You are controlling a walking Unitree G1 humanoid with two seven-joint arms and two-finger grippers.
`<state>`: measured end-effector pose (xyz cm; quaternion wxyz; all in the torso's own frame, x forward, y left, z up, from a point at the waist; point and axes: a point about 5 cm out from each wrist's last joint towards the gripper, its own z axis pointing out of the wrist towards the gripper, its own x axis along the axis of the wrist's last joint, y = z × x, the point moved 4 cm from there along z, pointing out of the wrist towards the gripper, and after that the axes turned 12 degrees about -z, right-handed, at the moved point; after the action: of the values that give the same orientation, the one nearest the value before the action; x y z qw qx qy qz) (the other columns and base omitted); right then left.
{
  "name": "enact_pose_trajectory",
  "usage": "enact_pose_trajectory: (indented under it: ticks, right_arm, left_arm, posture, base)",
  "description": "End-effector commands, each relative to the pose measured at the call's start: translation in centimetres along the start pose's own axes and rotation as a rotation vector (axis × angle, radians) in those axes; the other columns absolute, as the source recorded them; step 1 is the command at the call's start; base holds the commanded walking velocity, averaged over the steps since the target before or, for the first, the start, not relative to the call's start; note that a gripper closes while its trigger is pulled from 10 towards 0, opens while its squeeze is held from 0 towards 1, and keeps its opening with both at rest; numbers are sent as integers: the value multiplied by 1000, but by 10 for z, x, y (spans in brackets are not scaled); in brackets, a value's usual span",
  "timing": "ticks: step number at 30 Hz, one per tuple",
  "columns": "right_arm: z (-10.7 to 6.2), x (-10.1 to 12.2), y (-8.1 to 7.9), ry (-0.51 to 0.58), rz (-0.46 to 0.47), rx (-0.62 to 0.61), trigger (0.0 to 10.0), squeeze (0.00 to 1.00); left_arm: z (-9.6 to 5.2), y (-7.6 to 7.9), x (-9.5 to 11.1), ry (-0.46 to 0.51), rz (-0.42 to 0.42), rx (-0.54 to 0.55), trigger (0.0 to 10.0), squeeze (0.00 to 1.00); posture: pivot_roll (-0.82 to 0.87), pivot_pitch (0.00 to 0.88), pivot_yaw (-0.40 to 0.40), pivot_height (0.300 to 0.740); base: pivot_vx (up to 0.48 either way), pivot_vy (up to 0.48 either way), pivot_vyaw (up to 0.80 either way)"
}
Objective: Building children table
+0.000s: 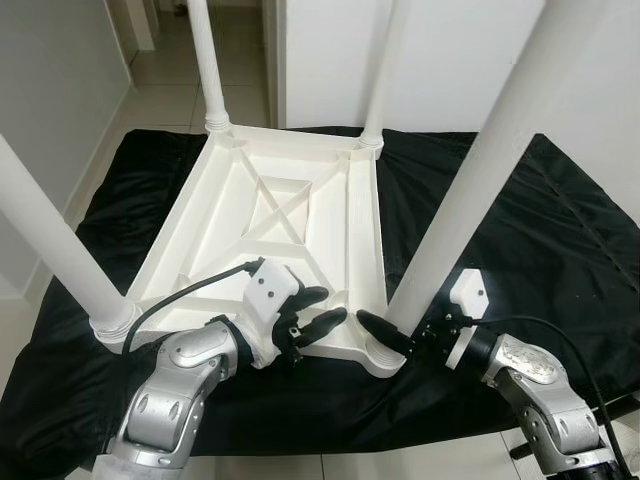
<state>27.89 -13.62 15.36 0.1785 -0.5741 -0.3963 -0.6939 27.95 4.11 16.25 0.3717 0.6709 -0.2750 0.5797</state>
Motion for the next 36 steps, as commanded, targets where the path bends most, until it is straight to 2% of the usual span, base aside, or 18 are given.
enact_pose_trajectory:
  ticks: [1, 7, 13, 18, 19, 22, 27, 31, 36]
  right_arm:
    - [-10, -7, 16, -47, -19, -69, 10000, 0]
    - [-23, -15, 32, -77, -23, -166, 10000, 0]
    - [-30, -20, 39, -94, -16, -215, 10000, 0]
    - [-41, -27, 46, -117, -20, -260, 10000, 0]
    - [-49, -34, 55, -142, -23, -319, 10000, 0]
    - [-51, -35, 58, -151, -26, -339, 10000, 0]
    - [-68, -43, 76, -182, -30, -446, 10000, 0]
    - [-64, -39, 74, -166, -11, -441, 10000, 0]
    - [-51, -24, 78, -118, -30, -457, 10000, 0]
  left_arm:
    - [7, -4, -1, -7, -13, 43, 10000, 0]
    - [17, -17, 9, 27, 4, 121, 10000, 0]
    - [24, -19, 14, 45, -19, 142, 10000, 0]
    - [33, -12, 14, 40, -29, 144, 10000, 0]
    - [34, -5, 14, 34, 45, 116, 10000, 0]
    - [34, -4, 14, 31, 68, 107, 10000, 0]
    - [38, 0, 19, 46, 53, 80, 10000, 0]
    - [37, 2, 22, 58, 109, 60, 10000, 0]
    - [32, 20, 18, 30, 127, -84, 10000, 0]
  posture:
    - [-79, 44, -11, 740]
    - [-106, 78, -7, 740]
    - [-121, 86, -1, 740]
    - [-113, 87, 13, 740]
    - [-111, 84, 16, 740]
    - [-111, 84, 16, 740]
    - [-108, 92, 27, 740]
    - [-112, 88, 28, 740]
    - [-120, 74, 32, 740]
  base:
    - [0, 0, 0]
    - [0, 0, 0]
    - [0, 0, 0]
    - [0, 0, 0]
    - [0, 0, 0]
    - [0, 0, 0]
    - [0, 0, 0]
    - [0, 0, 0]
    - [0, 0, 0]
